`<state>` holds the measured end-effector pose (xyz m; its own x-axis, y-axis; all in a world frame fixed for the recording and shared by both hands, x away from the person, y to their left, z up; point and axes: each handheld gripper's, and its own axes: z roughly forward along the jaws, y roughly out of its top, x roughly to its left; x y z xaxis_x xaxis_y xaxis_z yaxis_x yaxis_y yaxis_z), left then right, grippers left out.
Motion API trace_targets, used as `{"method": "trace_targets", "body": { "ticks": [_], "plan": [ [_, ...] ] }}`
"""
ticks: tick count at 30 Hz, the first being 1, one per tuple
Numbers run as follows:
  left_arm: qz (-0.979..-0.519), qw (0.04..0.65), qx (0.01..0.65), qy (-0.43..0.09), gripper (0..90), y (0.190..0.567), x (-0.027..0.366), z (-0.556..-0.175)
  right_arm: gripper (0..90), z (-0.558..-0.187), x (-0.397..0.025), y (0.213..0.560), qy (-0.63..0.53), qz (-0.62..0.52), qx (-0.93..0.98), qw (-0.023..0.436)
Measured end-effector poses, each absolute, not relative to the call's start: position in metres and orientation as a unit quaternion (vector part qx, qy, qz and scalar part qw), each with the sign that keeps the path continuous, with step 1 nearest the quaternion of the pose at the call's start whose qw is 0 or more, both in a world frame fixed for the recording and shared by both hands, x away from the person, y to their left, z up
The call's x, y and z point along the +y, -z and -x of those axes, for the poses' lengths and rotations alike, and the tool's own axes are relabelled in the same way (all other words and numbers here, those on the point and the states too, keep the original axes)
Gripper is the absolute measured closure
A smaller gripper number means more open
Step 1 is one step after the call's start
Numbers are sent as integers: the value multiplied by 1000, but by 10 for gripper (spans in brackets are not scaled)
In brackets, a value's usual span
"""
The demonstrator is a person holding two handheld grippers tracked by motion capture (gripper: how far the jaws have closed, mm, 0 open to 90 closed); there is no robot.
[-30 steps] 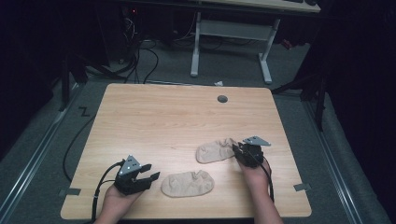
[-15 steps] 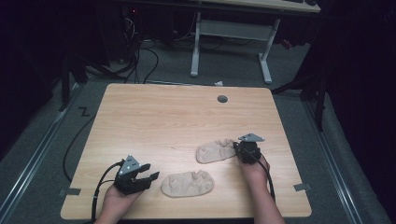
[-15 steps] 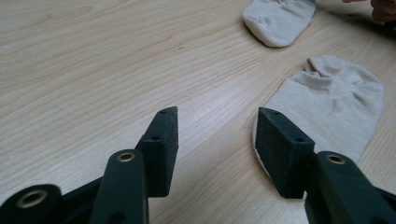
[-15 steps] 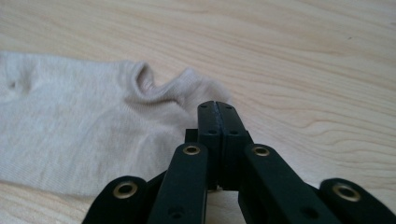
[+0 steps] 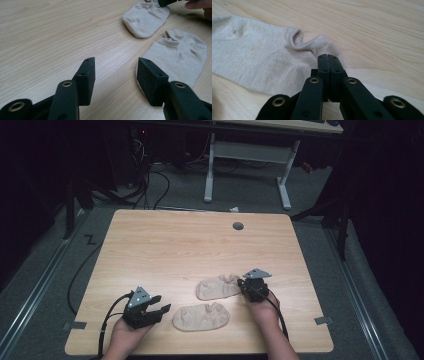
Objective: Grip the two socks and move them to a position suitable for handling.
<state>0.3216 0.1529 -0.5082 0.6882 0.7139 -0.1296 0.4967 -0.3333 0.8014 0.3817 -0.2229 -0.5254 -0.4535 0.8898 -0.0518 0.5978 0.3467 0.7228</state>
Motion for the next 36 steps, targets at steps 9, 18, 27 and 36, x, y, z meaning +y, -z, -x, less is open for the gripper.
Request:
{"method": "trace_targets", "body": {
  "ticks": [9,18,27,36],
  "plan": [
    [-807,435,379,-125,496,512,146,-328,892,-378,-192,526,-325,-446,804,222],
    [-815,428,365,-139,591,515,102,-347,893,-381,-186,527,-327,-446,803,224],
    [-844,411,311,-153,900,517,63,-358,893,-381,-186,527,-328,-445,803,224],
    [-847,358,344,-190,899,529,77,-376,885,-376,-181,527,-331,-431,811,217]
  ]
}}
